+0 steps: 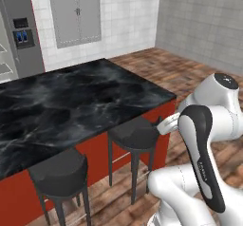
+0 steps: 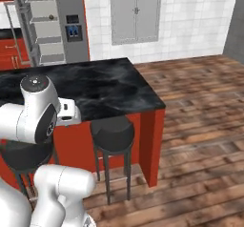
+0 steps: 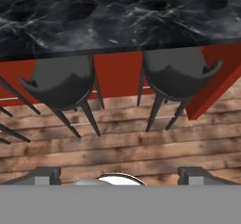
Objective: Take the cheese, steak, and potato from the fridge and place them on the plate on the dining counter to create an appetizer plate.
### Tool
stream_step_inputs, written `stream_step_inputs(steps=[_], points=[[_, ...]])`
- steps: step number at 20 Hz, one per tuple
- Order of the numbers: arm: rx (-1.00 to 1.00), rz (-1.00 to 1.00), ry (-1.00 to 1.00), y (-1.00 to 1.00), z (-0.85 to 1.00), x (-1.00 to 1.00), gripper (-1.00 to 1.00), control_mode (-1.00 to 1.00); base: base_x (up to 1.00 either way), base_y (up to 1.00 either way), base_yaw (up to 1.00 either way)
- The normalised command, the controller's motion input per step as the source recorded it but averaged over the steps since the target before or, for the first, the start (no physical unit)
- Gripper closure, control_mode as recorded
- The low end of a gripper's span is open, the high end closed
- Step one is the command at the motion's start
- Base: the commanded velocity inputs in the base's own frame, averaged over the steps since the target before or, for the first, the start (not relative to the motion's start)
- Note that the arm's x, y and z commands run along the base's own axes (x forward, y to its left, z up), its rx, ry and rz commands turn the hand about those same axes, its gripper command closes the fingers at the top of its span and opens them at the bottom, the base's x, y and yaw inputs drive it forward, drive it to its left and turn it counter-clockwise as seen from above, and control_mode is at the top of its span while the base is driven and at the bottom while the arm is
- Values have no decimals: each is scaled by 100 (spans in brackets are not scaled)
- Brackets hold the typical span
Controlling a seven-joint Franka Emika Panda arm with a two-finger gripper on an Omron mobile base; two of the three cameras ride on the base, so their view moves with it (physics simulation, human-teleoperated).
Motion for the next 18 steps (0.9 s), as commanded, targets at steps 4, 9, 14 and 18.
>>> stream_step_inputs(steps=[4,9,14,18], points=[[0,0,0,0,0,0,-100,100,47,-100,0],[0,0,0,0,0,0,-100,100,42,-100,0],[0,0,0,0,0,0,-100,100,46,-100,0],[0,0,0,0,0,0,-100,100,43,-100,0]])
